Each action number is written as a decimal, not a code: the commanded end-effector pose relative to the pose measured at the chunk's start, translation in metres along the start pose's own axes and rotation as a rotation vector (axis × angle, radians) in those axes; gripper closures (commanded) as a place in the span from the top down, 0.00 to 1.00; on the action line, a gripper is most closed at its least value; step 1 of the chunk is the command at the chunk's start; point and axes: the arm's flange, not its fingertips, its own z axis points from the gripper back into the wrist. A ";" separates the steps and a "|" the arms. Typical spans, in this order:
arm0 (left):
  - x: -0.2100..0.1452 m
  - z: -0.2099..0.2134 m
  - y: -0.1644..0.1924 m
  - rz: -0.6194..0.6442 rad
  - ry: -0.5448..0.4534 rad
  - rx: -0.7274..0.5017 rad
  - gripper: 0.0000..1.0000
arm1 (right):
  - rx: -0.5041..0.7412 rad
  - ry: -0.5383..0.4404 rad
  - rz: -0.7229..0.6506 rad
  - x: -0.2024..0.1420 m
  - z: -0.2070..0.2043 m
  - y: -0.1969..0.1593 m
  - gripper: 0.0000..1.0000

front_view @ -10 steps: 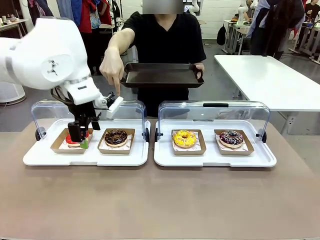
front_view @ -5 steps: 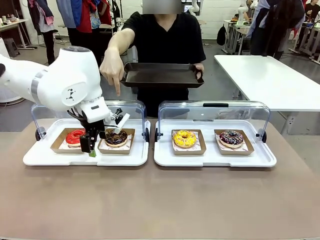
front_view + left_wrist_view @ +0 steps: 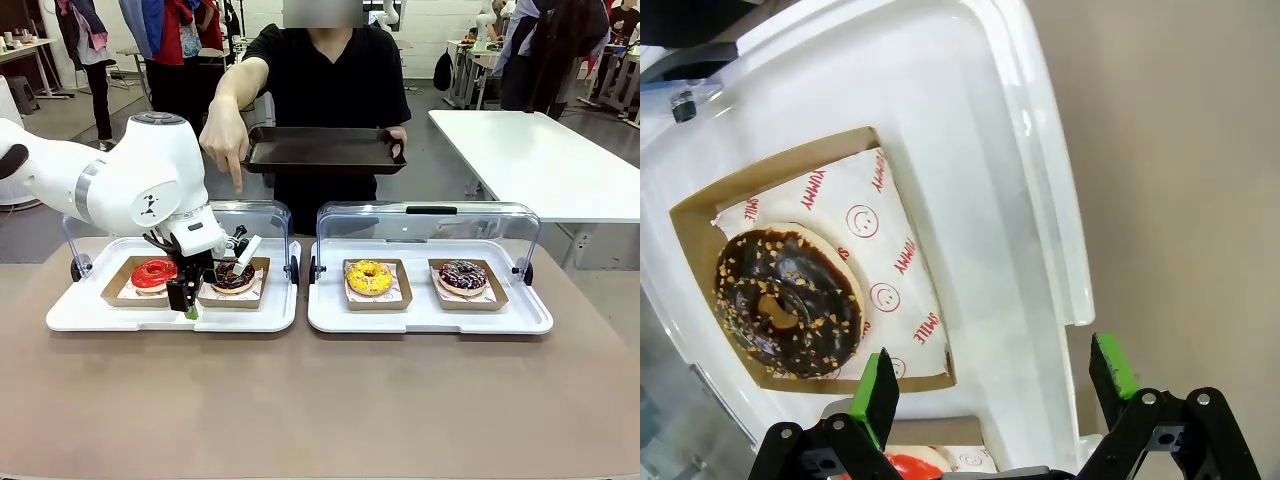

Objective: Provide the desired donut to the person.
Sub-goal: Pick up and lift the Paper togo box containing the Donut pointed at by the person, then place the picked Paper togo box onto the Handle tray extended by the person.

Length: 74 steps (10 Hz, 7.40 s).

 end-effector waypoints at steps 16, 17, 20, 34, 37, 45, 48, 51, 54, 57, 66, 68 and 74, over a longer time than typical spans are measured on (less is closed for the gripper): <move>-0.005 -0.021 0.019 0.102 0.044 -0.031 0.45 | 0.006 -0.009 0.002 -0.001 0.001 0.000 1.00; -0.007 -0.021 0.019 0.098 0.046 -0.029 0.45 | 0.006 -0.009 0.002 -0.001 0.001 0.000 1.00; -0.007 -0.023 0.019 0.091 0.050 -0.039 0.00 | 0.006 -0.009 0.002 -0.001 0.001 0.000 1.00; -0.006 0.058 -0.022 -0.005 0.044 -0.120 0.00 | 0.006 -0.009 0.002 -0.001 0.001 0.000 1.00; -0.007 0.155 -0.073 -0.074 -0.018 -0.020 0.00 | 0.006 -0.009 0.002 -0.001 0.001 0.000 1.00; -0.002 0.253 -0.111 -0.040 -0.011 0.069 0.00 | 0.006 -0.009 0.002 -0.001 0.001 0.000 1.00; -0.002 0.253 -0.111 -0.040 -0.011 0.069 0.00 | 0.006 -0.009 0.002 -0.001 0.001 0.000 1.00; -0.002 0.253 -0.111 -0.040 -0.011 0.069 0.00 | 0.006 -0.009 0.002 -0.001 0.001 0.000 1.00; -0.001 0.251 -0.109 -0.039 -0.013 0.065 0.01 | 0.006 -0.009 0.002 -0.001 0.001 0.000 1.00; 0.020 0.285 -0.071 -0.118 -0.020 0.121 0.01 | 0.006 -0.009 0.002 -0.001 0.001 0.000 1.00; 0.121 0.287 0.059 -0.016 0.021 0.119 0.01 | 0.006 -0.009 0.002 -0.001 0.001 0.000 1.00; 0.146 0.270 0.085 0.007 0.074 0.090 0.01 | 0.006 -0.009 0.002 -0.001 0.001 0.000 1.00; 0.171 0.223 0.130 -0.012 0.075 0.075 0.01 | 0.006 -0.009 0.002 -0.001 0.001 0.000 1.00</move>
